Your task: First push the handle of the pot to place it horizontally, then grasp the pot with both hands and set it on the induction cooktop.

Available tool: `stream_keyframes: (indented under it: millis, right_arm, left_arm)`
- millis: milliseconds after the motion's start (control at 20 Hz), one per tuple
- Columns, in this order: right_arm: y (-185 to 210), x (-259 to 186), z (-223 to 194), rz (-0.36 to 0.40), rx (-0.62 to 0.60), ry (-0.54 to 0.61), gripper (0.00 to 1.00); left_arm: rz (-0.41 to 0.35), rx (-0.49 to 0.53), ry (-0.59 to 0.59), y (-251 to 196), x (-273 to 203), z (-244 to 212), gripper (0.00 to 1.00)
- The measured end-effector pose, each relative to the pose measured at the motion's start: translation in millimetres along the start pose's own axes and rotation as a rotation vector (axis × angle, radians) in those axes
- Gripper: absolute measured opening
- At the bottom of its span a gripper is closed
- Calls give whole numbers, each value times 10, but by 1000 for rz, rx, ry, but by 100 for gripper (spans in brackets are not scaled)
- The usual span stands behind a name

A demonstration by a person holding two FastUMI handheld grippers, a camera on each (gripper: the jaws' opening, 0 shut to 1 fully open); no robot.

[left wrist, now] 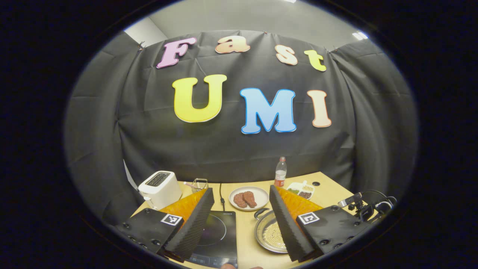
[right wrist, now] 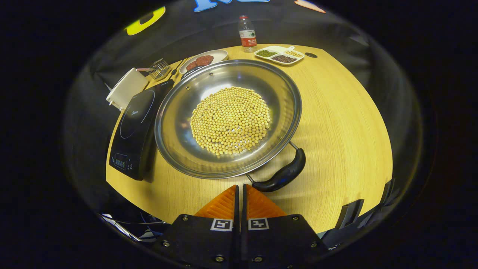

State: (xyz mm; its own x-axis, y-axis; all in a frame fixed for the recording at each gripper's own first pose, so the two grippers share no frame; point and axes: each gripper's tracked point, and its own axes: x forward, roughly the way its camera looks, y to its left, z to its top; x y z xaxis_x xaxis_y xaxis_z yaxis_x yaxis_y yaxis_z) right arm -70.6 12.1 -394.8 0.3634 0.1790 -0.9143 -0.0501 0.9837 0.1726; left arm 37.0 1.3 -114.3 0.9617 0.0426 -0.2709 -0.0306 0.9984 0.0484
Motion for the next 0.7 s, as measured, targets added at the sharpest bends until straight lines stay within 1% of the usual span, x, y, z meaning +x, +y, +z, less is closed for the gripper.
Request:
stream_keyframes:
  millis: [350, 700]
  right_arm:
    - [-334, -36, 282, -46, 35, -43, 1]
    - [-632, -5, 431, -92, -31, -35, 1]
  left_arm:
    - [-21, -11, 26, -152, 100, -63, 95]
    - [-55, 5, 32, -338, 183, -47, 95]
